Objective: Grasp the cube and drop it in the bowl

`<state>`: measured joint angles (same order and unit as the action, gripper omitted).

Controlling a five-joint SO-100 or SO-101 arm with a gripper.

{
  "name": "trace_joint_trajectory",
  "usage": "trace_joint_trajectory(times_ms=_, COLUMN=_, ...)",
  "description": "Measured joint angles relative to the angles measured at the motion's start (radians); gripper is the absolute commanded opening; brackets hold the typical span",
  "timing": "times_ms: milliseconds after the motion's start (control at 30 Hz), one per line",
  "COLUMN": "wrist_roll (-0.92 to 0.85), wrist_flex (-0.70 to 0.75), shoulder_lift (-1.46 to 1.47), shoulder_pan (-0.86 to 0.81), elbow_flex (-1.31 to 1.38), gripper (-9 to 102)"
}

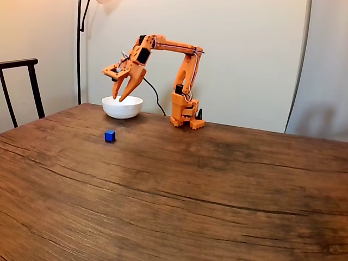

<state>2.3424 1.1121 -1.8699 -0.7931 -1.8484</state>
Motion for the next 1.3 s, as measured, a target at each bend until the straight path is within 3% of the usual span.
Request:
trace_joint_trajectory(times_ms=233, wrist_roll=0.0, wrist_flex=-0.054, shoulder_lift=0.12, shoulder_pan=0.012, elbow_flex=0.0, gripper=31)
trace_joint_trajectory(times_ms=600, wrist_roll=0.0, wrist_flex=-0.057, shoulder_lift=0.241, shoulder_pan=0.057, elbow_flex=0.002, gripper=47)
trace_joint_trajectory(times_ms=1300, wrist_roll=0.071, wrist_flex=-0.035, shoulder_lift=0.515, shoulder_pan=0.11, elbow_flex=0.202, gripper=48)
